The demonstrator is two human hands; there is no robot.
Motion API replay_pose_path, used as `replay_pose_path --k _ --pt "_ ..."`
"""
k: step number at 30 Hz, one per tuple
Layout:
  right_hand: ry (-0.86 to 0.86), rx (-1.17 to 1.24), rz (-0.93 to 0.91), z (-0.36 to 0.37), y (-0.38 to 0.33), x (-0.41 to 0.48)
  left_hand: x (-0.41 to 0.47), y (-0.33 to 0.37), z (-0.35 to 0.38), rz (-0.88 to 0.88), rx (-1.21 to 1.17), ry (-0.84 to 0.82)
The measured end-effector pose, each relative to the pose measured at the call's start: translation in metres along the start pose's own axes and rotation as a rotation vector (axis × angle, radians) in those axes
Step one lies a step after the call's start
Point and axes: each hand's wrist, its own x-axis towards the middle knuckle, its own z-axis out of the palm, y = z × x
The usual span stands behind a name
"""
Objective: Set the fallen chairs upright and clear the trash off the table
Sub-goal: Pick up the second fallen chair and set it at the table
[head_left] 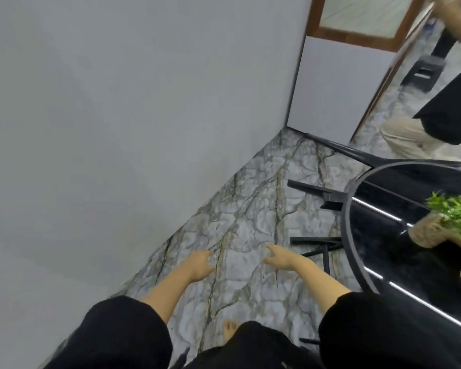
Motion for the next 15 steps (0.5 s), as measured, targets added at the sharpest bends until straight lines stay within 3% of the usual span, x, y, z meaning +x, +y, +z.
replay_pose_path --k 15 --pt "0.089 0.149 0.060 -0.265 -0.056 0.242 0.321 0.068 -0.251 0.142 0.168 -0.053"
